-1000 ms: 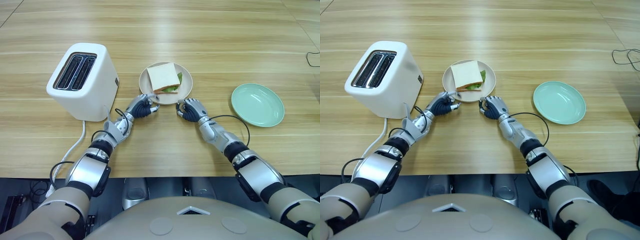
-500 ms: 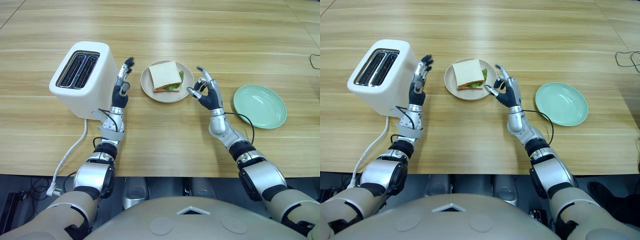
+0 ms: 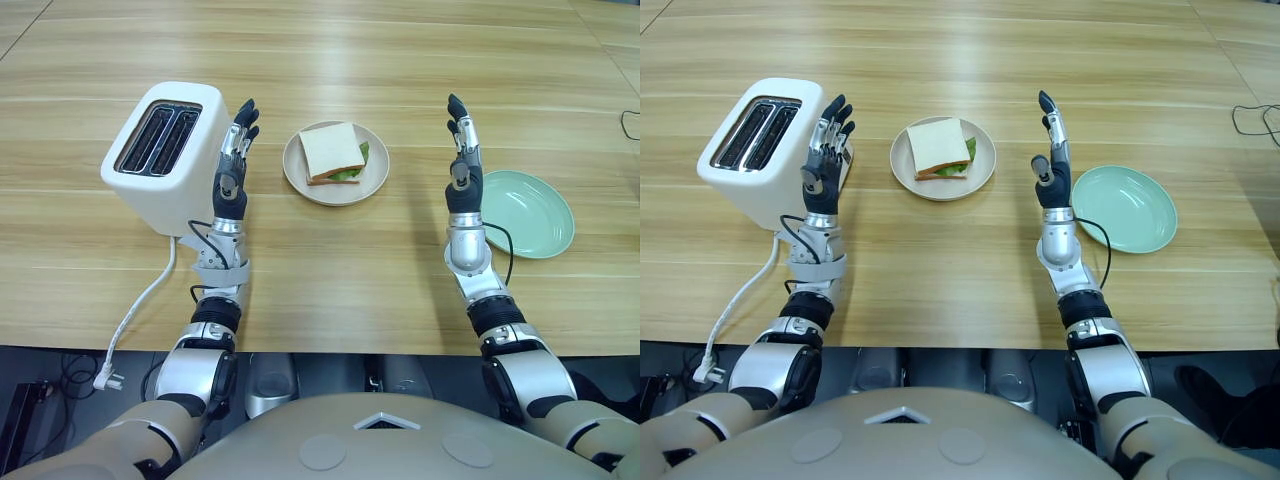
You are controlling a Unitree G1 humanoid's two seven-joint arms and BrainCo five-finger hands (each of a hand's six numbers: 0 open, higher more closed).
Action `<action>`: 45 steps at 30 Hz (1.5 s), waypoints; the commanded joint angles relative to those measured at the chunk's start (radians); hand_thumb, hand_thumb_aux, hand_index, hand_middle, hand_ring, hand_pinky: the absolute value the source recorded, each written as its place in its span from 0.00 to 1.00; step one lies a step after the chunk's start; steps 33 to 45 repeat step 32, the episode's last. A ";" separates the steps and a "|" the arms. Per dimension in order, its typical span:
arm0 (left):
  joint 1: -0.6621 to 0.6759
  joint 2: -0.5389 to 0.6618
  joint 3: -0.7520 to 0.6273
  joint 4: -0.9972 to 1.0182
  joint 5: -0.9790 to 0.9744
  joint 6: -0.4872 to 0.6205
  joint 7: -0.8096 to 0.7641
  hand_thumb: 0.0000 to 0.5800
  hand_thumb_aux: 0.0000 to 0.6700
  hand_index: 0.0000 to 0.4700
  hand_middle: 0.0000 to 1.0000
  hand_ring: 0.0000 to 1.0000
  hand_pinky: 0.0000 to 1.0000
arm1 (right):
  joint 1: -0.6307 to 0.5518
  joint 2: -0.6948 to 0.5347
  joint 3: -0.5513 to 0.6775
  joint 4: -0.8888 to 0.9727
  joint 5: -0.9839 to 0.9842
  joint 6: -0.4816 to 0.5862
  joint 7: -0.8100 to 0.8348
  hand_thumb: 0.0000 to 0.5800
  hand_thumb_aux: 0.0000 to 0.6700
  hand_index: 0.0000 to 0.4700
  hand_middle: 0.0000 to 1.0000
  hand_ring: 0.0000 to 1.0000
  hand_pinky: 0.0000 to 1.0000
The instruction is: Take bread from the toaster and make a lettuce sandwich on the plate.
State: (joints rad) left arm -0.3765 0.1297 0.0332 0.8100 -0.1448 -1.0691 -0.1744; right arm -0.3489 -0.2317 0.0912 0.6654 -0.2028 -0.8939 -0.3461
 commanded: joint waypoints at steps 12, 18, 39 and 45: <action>0.030 -0.022 0.031 -0.035 0.049 0.023 -0.003 0.00 0.00 0.00 0.00 0.00 0.00 | 0.005 0.012 -0.056 -0.025 -0.013 0.027 0.066 0.00 0.00 0.00 0.00 0.00 0.00; 0.034 -0.032 0.031 -0.042 0.061 0.023 -0.001 0.00 0.00 0.00 0.00 0.00 0.00 | 0.013 0.012 -0.071 -0.034 -0.022 0.028 0.074 0.00 0.00 0.00 0.00 0.00 0.00; 0.035 -0.039 0.028 -0.034 0.085 0.023 0.008 0.00 0.00 0.00 0.00 0.00 0.00 | 0.013 0.014 -0.080 -0.036 -0.052 0.038 0.068 0.00 0.00 0.00 0.00 0.00 0.00; 0.035 -0.039 0.028 -0.034 0.085 0.023 0.008 0.00 0.00 0.00 0.00 0.00 0.00 | 0.013 0.014 -0.080 -0.036 -0.052 0.038 0.068 0.00 0.00 0.00 0.00 0.00 0.00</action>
